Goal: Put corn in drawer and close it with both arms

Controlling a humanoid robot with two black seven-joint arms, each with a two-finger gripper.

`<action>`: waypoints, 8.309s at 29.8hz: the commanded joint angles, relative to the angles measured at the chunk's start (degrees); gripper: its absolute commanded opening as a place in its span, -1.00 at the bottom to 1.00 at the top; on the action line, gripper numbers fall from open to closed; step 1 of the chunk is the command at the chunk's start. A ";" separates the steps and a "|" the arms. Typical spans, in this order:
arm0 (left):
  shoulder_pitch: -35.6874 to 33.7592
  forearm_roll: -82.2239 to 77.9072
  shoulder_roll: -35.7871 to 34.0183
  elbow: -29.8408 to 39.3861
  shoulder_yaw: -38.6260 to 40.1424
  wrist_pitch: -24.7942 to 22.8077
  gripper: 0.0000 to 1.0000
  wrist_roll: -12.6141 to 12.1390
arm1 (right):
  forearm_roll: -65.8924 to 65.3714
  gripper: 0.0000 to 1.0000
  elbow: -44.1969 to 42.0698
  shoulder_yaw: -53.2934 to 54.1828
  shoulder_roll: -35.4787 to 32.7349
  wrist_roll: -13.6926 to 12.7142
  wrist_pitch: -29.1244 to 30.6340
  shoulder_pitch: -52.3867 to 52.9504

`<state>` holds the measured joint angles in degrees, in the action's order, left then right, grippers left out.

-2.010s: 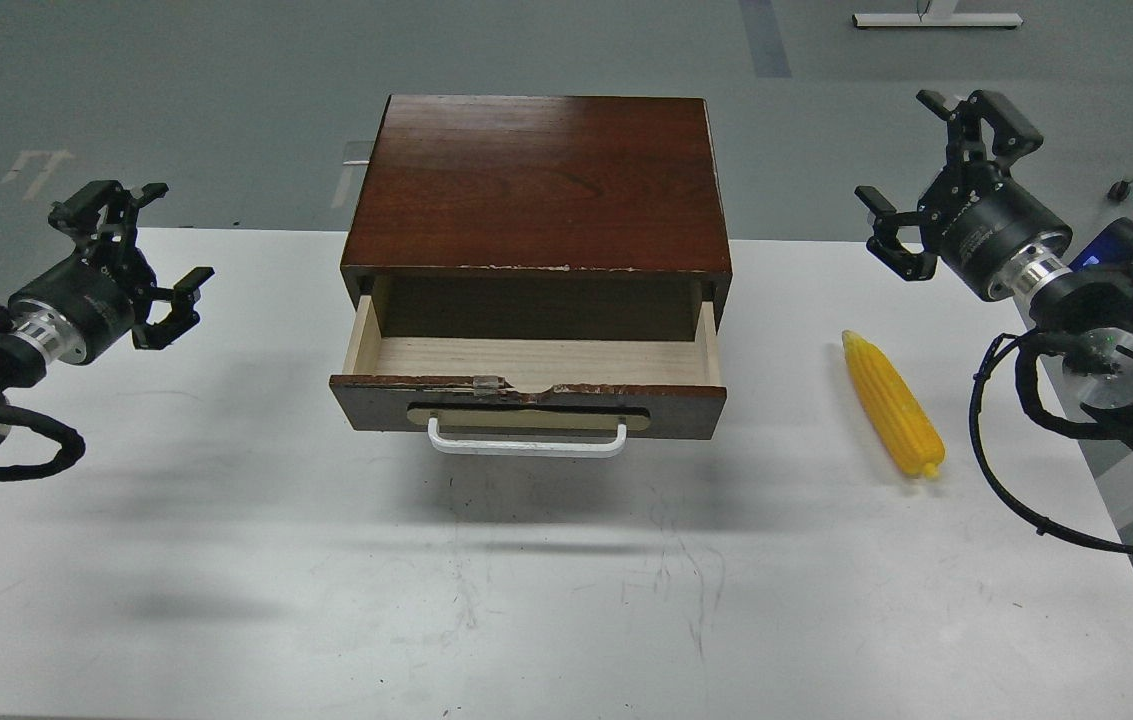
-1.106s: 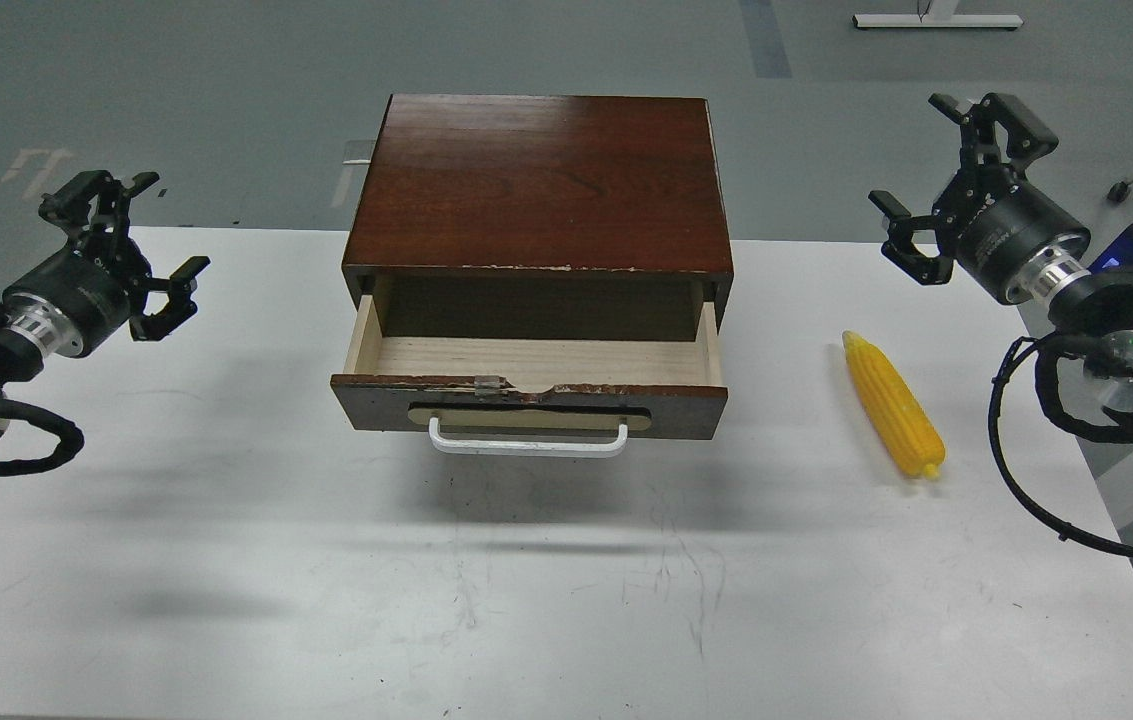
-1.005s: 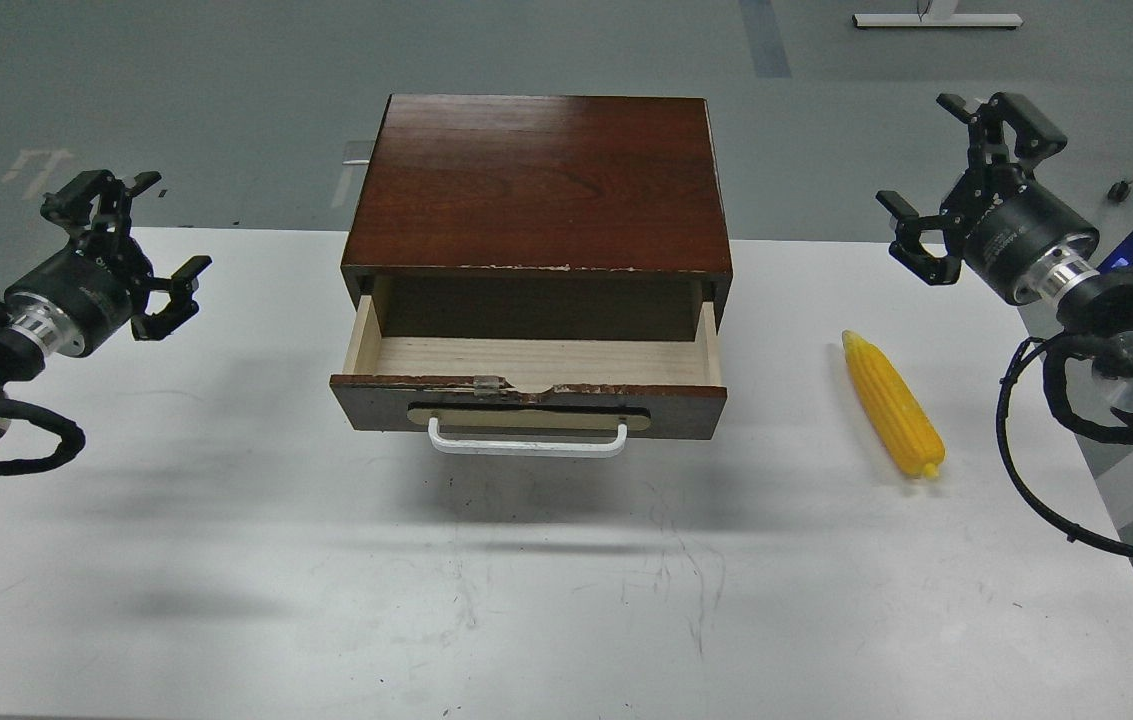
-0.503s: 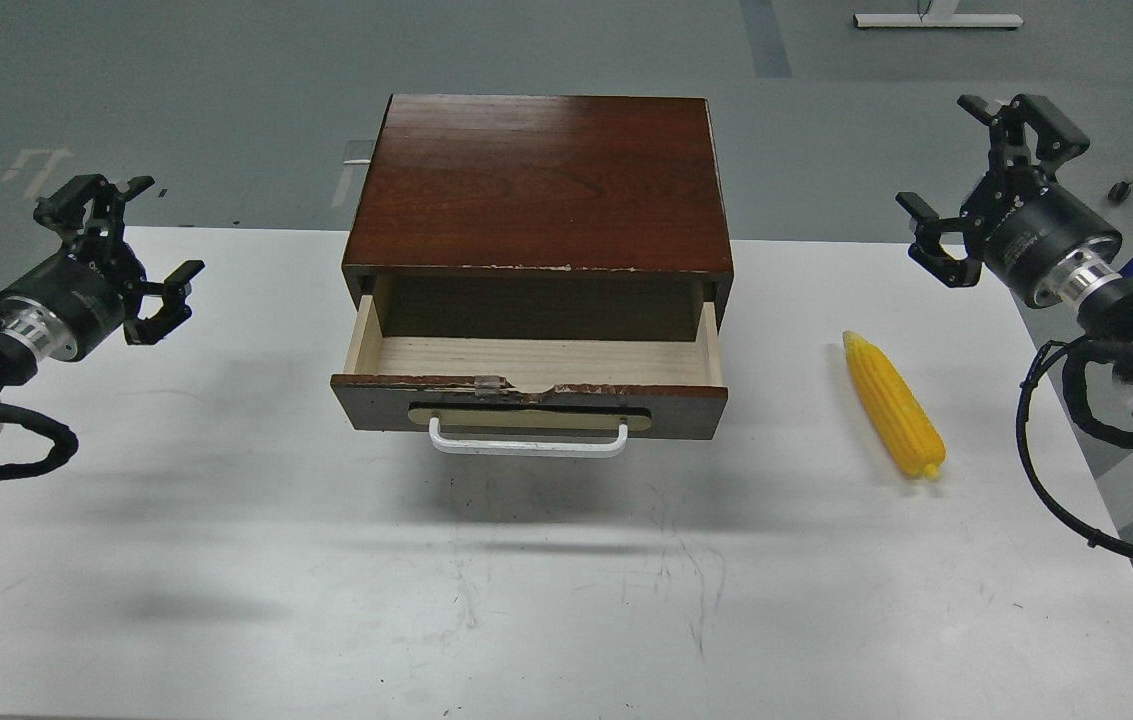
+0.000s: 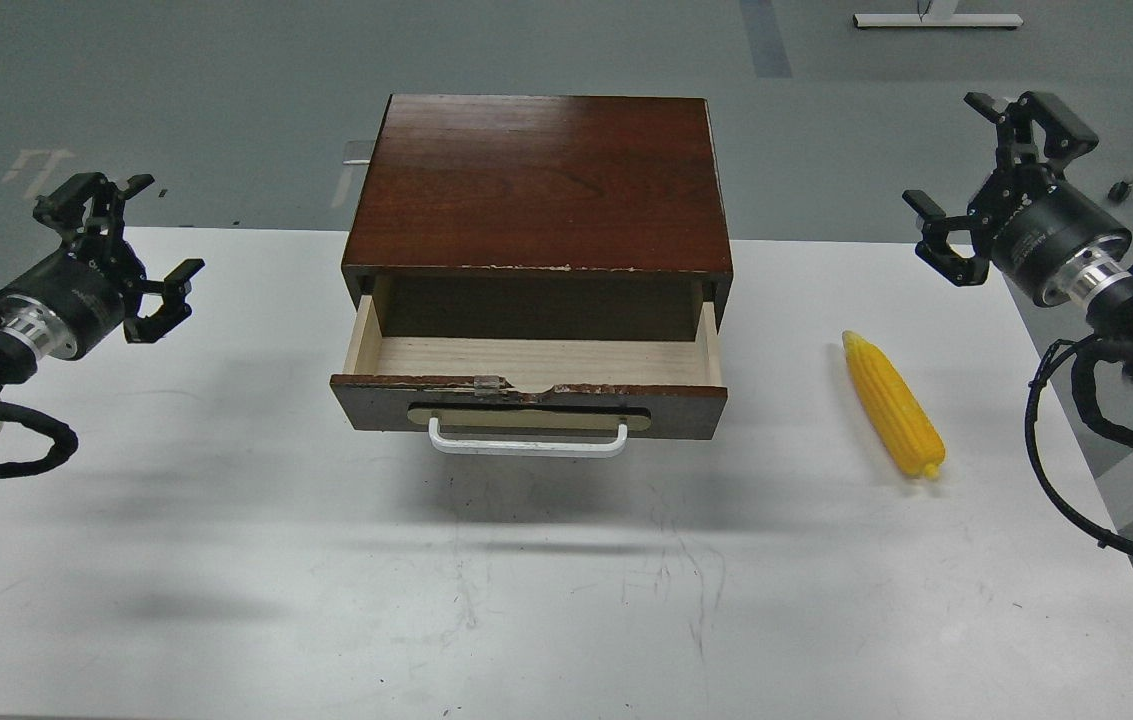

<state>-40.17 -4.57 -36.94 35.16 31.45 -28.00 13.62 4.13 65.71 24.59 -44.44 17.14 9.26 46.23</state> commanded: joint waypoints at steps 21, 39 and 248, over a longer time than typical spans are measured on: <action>-0.35 -0.09 0.20 0.08 -0.42 0.00 0.96 0.09 | -68.90 0.87 9.52 -7.53 -22.01 -4.30 -11.81 2.82; 0.00 -0.09 -0.15 0.00 -0.34 0.00 0.96 0.27 | -84.81 0.82 -0.22 -25.29 -8.14 -6.59 -21.65 -0.87; 6.59 -70.23 -6.04 52.56 -9.21 0.00 -1.00 13.89 | -2.81 0.98 -10.07 -1.03 1.28 -5.19 -3.81 -8.52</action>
<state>-33.58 -74.81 -43.78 88.54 22.15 -28.00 27.66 1.48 55.73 23.55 -43.28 11.93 5.46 37.76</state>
